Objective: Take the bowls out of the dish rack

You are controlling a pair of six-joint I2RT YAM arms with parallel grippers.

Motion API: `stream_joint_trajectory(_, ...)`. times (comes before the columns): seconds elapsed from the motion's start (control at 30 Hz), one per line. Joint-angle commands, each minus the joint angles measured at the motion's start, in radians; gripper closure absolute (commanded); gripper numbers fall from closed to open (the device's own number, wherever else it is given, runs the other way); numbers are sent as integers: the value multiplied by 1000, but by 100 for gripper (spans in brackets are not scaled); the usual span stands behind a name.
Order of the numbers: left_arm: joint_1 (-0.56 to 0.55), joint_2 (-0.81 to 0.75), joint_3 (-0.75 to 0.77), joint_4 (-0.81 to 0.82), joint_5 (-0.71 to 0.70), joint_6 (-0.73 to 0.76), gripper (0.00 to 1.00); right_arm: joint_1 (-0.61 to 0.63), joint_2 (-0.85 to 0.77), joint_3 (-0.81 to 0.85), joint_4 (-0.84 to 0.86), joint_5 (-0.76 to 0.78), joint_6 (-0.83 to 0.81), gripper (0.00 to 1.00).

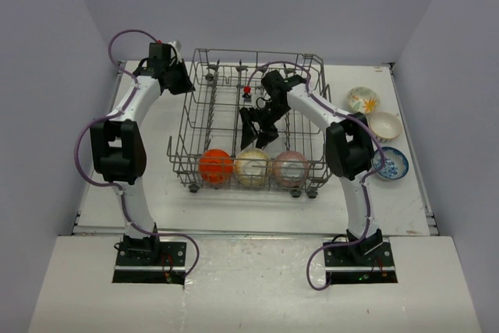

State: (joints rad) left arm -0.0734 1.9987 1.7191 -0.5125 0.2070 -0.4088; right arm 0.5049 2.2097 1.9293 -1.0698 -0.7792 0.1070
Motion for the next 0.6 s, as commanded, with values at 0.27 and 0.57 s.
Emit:
stream_joint_trajectory(0.27,17,32,-33,-58,-72,-50,100,9,-22,-36,-19,51,-16,34)
stream_joint_trajectory(0.57,18,58,4,-61,-67,-61,100,11,-185,-176,5,-46,-18,40)
